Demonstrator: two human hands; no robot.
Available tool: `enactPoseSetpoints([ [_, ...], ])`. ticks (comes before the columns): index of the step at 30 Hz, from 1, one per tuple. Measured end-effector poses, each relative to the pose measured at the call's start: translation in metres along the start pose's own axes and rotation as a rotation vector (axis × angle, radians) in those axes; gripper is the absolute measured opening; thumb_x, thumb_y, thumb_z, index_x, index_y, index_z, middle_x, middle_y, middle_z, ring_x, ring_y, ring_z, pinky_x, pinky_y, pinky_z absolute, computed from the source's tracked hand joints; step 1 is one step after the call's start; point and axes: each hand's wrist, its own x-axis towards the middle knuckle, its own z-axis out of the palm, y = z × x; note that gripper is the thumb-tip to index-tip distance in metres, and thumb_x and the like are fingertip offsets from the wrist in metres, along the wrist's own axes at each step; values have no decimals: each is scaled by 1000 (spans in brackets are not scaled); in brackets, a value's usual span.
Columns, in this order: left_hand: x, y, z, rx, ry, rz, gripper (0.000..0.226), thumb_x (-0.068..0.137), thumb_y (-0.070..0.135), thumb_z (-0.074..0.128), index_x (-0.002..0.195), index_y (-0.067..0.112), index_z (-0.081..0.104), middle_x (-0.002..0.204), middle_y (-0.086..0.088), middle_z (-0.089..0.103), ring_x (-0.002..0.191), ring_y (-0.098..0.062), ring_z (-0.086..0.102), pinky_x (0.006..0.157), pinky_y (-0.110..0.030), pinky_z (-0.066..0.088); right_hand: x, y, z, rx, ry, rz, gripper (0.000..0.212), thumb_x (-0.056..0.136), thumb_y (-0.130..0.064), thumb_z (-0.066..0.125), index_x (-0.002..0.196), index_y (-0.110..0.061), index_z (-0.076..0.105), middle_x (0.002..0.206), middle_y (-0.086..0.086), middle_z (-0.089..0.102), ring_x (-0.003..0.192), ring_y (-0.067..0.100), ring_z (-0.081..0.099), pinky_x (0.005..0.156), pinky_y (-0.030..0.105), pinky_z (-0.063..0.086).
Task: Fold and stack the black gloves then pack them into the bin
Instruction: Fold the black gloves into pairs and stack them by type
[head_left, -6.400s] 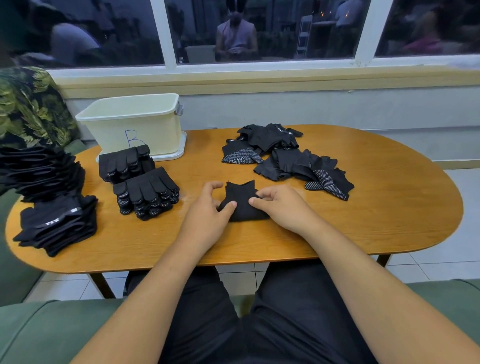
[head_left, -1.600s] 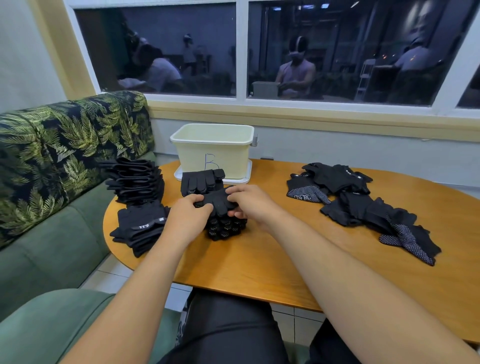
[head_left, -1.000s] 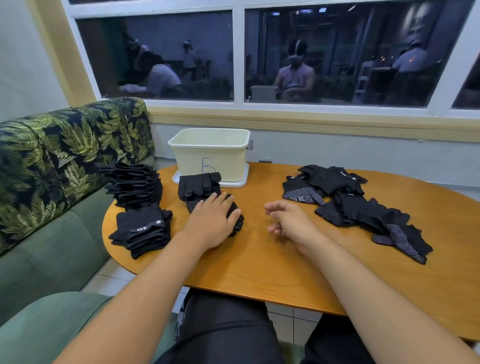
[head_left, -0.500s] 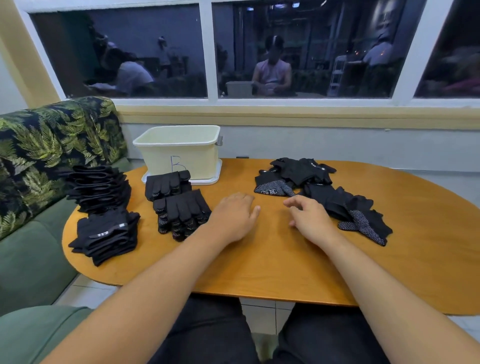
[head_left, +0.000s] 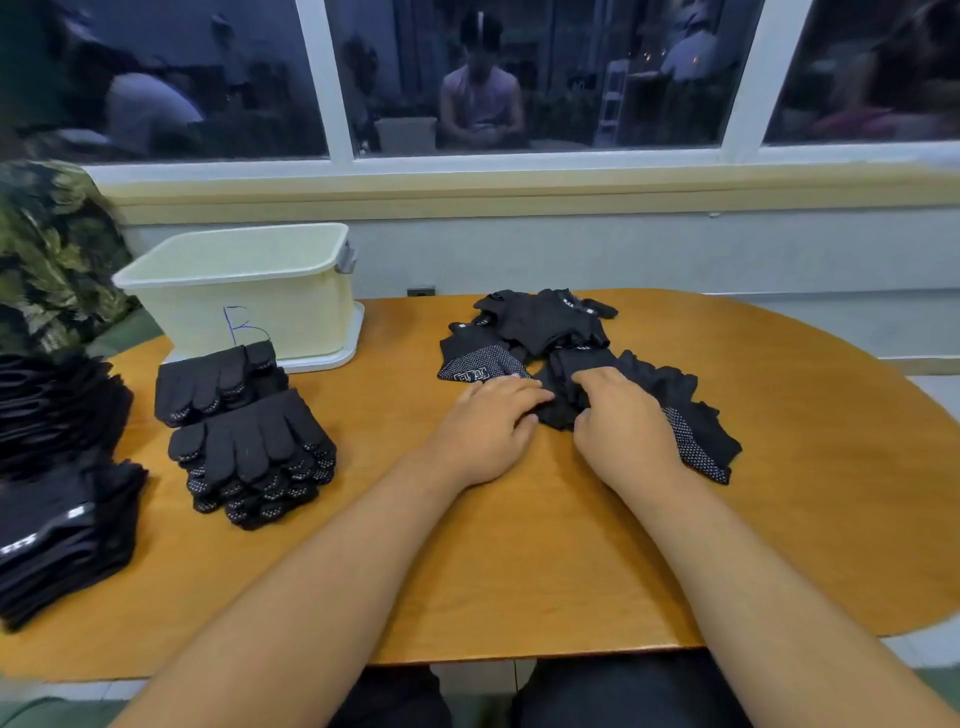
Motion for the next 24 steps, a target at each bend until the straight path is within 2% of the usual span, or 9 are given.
enactPoseSetpoints([
  [3, -3, -3, 1, 14, -26, -21, 43, 111, 41, 42, 152, 39, 53, 159, 20, 48, 151, -5, 36, 124, -46, 27, -6, 8, 1, -62, -32, 115, 46, 100, -5, 52, 144, -18, 56, 148, 5, 57, 120, 41, 64, 90, 47, 54],
  [6, -8, -2, 0, 12, 22, -38, 40, 109, 41, 45, 147, 37, 57, 154, 19, 53, 145, -6, 43, 122, -43, 29, -4, 20, 3, -118, -12, 193, 45, 102, -3, 51, 144, -21, 57, 138, 7, 64, 117, 40, 65, 81, 45, 53],
  [8, -12, -1, -2, 9, 53, -27, 36, 107, 43, 48, 140, 34, 61, 143, 16, 59, 137, -10, 49, 117, -42, 35, -2, 26, 3, -113, 23, 196, 45, 103, -4, 51, 143, -24, 59, 130, 6, 69, 113, 38, 67, 77, 43, 51],
  [12, -26, 1, -9, 37, 112, 0, 26, 104, 47, 53, 124, 34, 64, 117, 15, 59, 116, -13, 51, 105, -38, 40, -6, 21, -2, 21, 143, 182, 41, 109, -14, 46, 144, -29, 61, 130, 2, 71, 109, 37, 68, 80, 46, 55],
  [16, -43, 3, -18, -2, 149, 72, 16, 106, 39, 55, 112, 28, 66, 110, 13, 59, 110, -12, 49, 102, -39, 44, -13, 10, -5, 150, 218, 93, 37, 111, -20, 46, 145, -29, 59, 136, -3, 69, 109, 33, 70, 87, 47, 57],
  [18, -55, 8, -26, -143, 195, 58, 12, 105, 33, 55, 109, 25, 64, 107, 11, 63, 108, -11, 55, 94, -37, 49, -19, 5, -5, 253, 281, -2, 37, 110, -21, 49, 145, -27, 62, 139, -6, 68, 117, 24, 69, 95, 45, 57],
  [21, -75, 16, -39, -469, 225, -94, 13, 107, 30, 52, 96, 24, 55, 84, 3, 62, 81, -17, 57, 73, -41, 45, -26, -1, -4, 349, 311, -93, 36, 110, -23, 53, 143, -31, 63, 139, -14, 67, 118, 10, 66, 95, 35, 55],
  [24, -89, 18, -49, -832, 325, -226, 20, 107, 26, 48, 88, 20, 52, 78, 7, 55, 79, -15, 53, 74, -39, 44, -27, 0, 1, 357, 240, -159, 35, 110, -25, 54, 142, -35, 63, 138, -18, 66, 108, 8, 66, 92, 39, 57],
])
